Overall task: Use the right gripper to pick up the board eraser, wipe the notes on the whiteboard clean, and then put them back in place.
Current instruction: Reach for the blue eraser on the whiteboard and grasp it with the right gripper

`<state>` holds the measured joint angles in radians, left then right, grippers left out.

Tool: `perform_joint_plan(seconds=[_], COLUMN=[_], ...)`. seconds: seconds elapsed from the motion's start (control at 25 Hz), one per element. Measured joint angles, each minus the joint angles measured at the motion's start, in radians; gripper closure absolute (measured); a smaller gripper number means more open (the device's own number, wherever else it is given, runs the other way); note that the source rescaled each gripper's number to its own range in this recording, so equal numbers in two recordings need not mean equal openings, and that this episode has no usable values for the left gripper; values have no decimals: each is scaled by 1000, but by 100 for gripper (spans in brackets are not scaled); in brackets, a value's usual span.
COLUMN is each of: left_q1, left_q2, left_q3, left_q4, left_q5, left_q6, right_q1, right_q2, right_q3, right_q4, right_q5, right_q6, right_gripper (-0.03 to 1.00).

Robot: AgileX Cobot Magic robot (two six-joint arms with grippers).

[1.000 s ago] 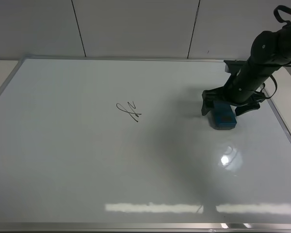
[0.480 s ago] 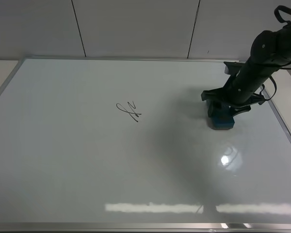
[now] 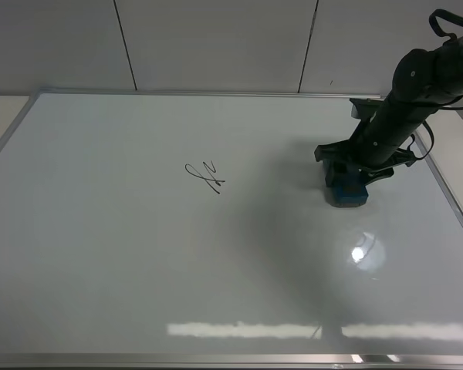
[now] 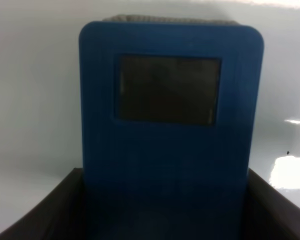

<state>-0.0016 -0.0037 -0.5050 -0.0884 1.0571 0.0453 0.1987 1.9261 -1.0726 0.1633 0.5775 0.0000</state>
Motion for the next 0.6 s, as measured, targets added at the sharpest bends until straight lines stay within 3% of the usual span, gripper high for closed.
perform_joint_plan(seconds=[0.6], left_q1=[0], left_q2=[0], left_q3=[0], left_q4=[0], left_q5=[0], left_q6=[0], right_q1=[0], right_q2=[0], right_q3=[0], right_q4=[-1], right_q5=[0], right_q6=[6], right_gripper=[95])
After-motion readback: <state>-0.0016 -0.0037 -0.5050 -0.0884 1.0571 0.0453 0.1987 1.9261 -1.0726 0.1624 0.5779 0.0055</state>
